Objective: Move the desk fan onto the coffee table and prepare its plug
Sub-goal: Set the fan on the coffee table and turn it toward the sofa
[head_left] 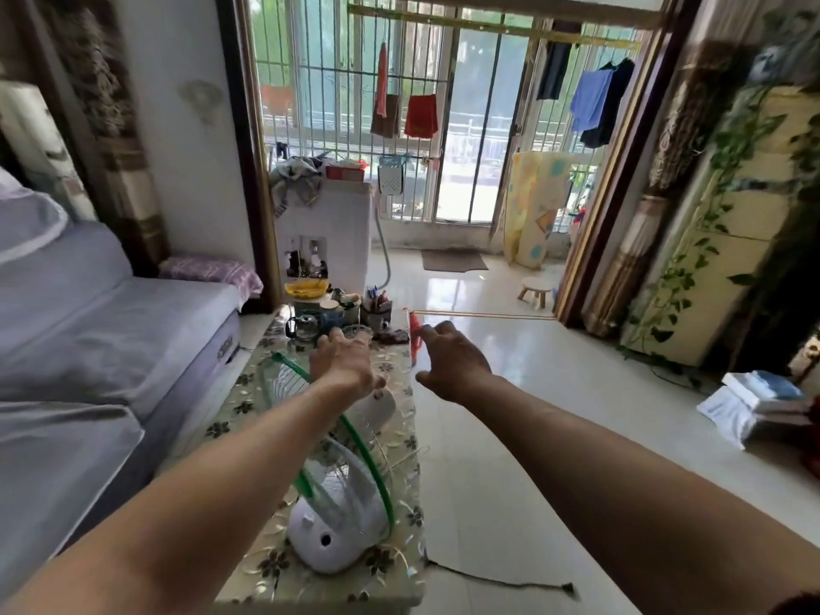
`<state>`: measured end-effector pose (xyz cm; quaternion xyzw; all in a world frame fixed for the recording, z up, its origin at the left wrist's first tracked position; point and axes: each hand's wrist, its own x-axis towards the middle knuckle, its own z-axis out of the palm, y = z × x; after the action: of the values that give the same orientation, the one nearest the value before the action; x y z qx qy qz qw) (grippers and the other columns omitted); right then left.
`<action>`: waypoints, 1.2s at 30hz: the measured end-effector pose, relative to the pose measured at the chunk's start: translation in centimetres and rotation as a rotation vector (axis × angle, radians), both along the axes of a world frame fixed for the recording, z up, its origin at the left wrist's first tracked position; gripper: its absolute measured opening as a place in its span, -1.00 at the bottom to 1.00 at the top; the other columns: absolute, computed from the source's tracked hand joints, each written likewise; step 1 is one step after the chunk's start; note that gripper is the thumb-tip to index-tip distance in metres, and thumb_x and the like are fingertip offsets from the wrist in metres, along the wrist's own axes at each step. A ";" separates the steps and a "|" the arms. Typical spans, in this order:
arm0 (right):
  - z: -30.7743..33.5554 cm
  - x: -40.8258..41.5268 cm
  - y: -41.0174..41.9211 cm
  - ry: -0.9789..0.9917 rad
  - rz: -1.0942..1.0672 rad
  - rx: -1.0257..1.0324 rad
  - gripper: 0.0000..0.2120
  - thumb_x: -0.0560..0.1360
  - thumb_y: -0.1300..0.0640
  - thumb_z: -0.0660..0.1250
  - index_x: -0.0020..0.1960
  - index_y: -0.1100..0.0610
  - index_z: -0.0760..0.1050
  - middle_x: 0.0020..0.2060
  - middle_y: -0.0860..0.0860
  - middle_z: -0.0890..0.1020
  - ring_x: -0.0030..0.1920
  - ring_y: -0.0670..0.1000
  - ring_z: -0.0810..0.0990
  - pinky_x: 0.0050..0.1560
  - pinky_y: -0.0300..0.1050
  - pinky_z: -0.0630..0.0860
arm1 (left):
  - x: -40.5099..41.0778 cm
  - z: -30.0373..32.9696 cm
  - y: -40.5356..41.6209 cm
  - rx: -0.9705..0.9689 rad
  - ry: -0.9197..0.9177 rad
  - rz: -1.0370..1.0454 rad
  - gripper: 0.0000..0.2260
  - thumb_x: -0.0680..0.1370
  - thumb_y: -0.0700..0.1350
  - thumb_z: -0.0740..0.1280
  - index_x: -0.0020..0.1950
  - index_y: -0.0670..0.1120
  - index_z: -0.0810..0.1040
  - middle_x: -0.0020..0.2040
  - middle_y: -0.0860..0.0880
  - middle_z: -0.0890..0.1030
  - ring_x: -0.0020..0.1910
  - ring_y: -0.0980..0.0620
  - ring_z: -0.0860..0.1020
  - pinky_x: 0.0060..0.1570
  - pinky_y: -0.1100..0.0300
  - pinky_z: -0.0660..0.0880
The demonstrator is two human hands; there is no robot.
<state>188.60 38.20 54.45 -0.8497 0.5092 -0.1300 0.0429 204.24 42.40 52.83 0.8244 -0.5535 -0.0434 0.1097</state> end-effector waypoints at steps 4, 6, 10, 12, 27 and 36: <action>0.3 0.1 -4.1 0.027 0.080 -0.025 -0.33 0.44 0.10 0.47 0.47 0.02 0.28 0.36 0.11 0.43 0.37 0.19 0.45 0.21 0.07 0.56 | -0.3 -0.3 -3.3 0.020 0.026 0.071 -0.49 0.54 -0.01 0.42 0.45 0.00 0.35 0.38 -0.13 0.37 0.34 -0.12 0.38 0.37 -0.01 0.40; 0.1 0.1 -6.4 0.017 0.117 -0.027 -0.34 0.43 0.10 0.48 0.46 0.01 0.29 0.35 0.10 0.44 0.31 0.17 0.49 0.16 0.04 0.58 | -0.6 -0.7 -4.9 0.002 0.108 0.142 -0.50 0.60 -0.03 0.34 0.51 -0.04 0.30 0.43 -0.15 0.35 0.38 -0.14 0.36 0.40 -0.03 0.37; -1.3 0.0 -10.7 0.041 0.216 -0.009 -0.32 0.42 0.10 0.48 0.46 0.01 0.27 0.33 0.11 0.44 0.28 0.16 0.51 0.08 0.01 0.61 | -1.2 -2.0 -7.2 -0.021 0.153 0.277 -0.52 0.61 -0.01 0.31 0.51 -0.01 0.31 0.37 -0.14 0.38 0.26 -0.09 0.40 0.25 0.06 0.43; -2.0 -0.1 -13.0 0.045 0.291 -0.016 -0.34 0.42 0.09 0.47 0.44 0.02 0.28 0.32 0.12 0.44 0.26 0.15 0.52 0.07 0.00 0.62 | -1.7 -2.3 -8.4 -0.015 0.168 0.340 -0.44 0.55 0.01 0.40 0.51 0.01 0.30 0.34 -0.12 0.38 0.20 -0.05 0.39 0.18 0.09 0.43; -7.1 0.0 -19.4 0.167 0.790 0.084 -0.33 0.45 0.07 0.45 0.48 0.04 0.24 0.38 0.11 0.40 0.21 0.15 0.55 0.11 0.08 0.61 | -7.5 -5.8 -9.7 0.084 0.177 0.728 -0.26 0.41 0.04 0.55 0.53 0.06 0.31 0.42 -0.17 0.34 0.36 -0.18 0.39 0.27 -0.06 0.43; -12.4 2.1 -18.7 0.198 0.758 0.160 -0.37 0.42 0.07 0.45 0.43 -0.01 0.29 0.29 0.08 0.46 0.19 0.16 0.55 0.08 0.07 0.59 | -5.4 -10.0 -10.5 0.079 0.241 0.675 -0.25 0.44 -0.05 0.53 0.56 0.03 0.26 0.39 -0.13 0.34 0.32 -0.12 0.39 0.20 0.03 0.46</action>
<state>190.72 19.47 42.04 -0.9797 0.1698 0.0177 0.1046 198.84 31.87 42.87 0.9534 -0.2309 -0.1228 0.1504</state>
